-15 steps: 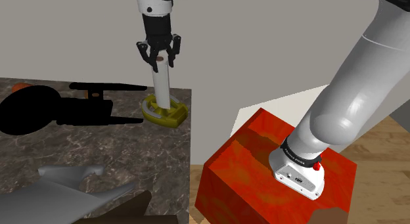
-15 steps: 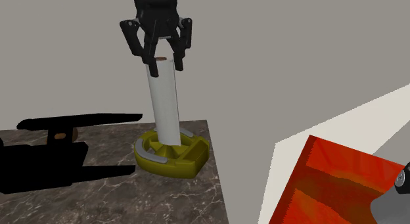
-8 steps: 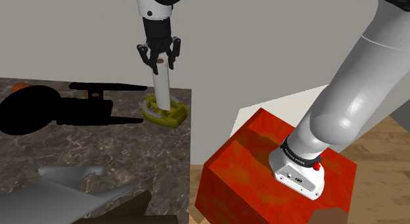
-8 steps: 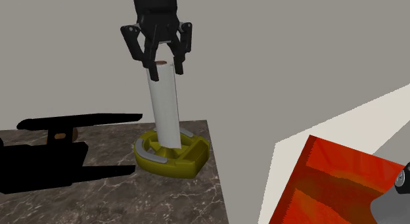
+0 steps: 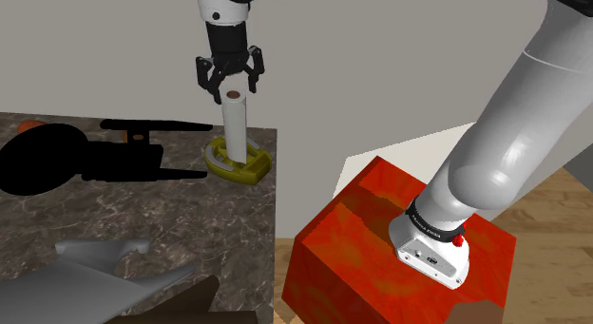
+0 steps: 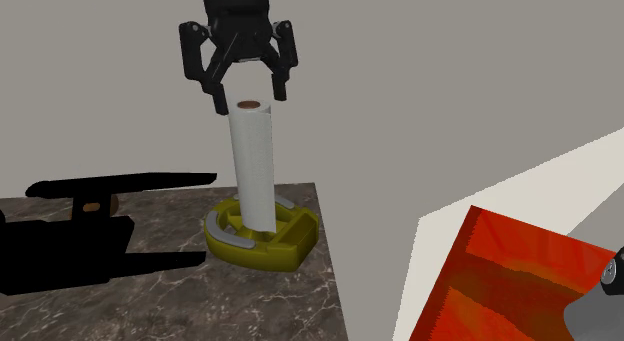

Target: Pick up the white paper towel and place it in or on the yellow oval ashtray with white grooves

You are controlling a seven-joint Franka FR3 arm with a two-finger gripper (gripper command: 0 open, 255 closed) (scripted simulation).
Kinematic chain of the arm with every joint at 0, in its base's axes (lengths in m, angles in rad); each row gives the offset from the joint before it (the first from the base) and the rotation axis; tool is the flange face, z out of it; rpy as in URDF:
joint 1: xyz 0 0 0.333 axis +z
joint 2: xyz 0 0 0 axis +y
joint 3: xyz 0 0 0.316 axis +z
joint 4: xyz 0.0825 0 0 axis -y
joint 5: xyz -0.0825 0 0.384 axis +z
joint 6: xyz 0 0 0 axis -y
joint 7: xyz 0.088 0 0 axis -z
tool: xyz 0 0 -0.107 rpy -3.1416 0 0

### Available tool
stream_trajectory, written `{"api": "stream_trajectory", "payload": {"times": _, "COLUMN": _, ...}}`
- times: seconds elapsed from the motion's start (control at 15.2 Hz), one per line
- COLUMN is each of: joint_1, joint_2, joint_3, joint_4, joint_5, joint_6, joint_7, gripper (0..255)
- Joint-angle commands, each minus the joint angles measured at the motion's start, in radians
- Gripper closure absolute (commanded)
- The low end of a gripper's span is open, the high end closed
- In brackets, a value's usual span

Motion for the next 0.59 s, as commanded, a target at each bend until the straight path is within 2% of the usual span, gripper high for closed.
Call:
{"api": "stream_trajectory", "payload": {"times": 0.0, "joint_1": 0.0, "joint_2": -0.004, "joint_3": 0.0, "joint_4": 0.049, "joint_5": 0.002, "joint_6": -0.053, "joint_7": -0.001, "gripper": 0}}
{"api": "stream_trajectory", "payload": {"times": 0.13, "joint_1": 0.001, "joint_2": -0.004, "joint_3": 0.001, "joint_4": 0.109, "joint_5": 0.002, "joint_6": -0.113, "joint_7": -0.001, "gripper": 0}}
{"api": "stream_trajectory", "payload": {"times": 0.53, "joint_1": 0.001, "joint_2": -0.004, "joint_3": 0.001, "joint_4": 0.109, "joint_5": 0.002, "joint_6": -0.113, "joint_7": -0.001, "gripper": 0}}
